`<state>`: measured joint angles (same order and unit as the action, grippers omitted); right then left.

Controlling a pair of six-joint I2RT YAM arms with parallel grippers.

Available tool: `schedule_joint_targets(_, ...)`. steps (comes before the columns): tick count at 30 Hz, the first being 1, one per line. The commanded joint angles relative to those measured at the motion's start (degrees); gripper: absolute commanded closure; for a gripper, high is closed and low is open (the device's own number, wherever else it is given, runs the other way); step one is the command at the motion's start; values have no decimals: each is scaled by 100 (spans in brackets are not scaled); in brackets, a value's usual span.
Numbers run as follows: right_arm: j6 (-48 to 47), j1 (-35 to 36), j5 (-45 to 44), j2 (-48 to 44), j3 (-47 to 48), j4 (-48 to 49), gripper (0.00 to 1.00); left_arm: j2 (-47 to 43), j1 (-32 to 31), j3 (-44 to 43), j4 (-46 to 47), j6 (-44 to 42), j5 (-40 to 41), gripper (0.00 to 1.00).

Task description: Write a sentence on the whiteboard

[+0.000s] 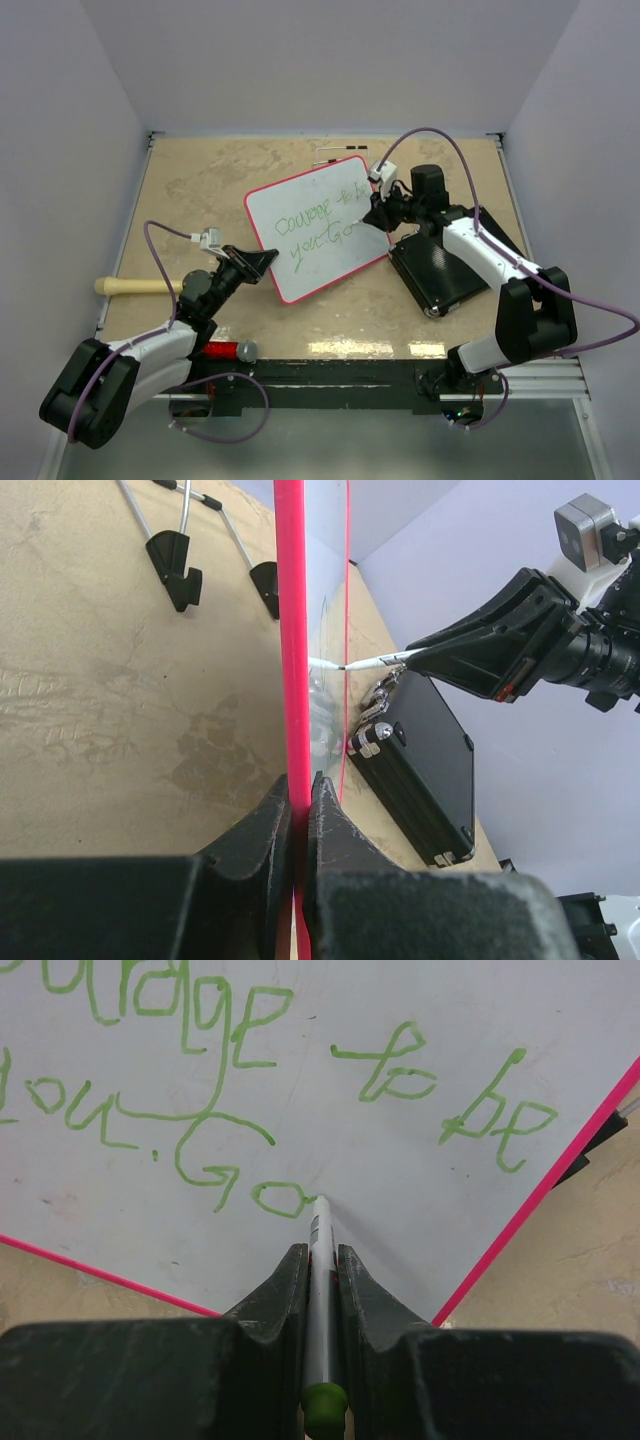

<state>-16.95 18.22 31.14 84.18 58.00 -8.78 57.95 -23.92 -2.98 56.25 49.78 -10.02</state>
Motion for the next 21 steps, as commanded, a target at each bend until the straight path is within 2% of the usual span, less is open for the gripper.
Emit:
schedule_joint_targets(1, 60, -73, -309, 28, 124, 298, 100, 23, -69, 237, -26, -601, -589, 100)
schedule_joint_targets(10, -273, -126, -292, 98, 133, -89, 100, 23, -69, 237, -9, -610, -589, 100)
schedule_joint_targets(21, -432, -117, 243, -7, 150, -415, 100, 76, -69, 246, 53, -583, -606, 100)
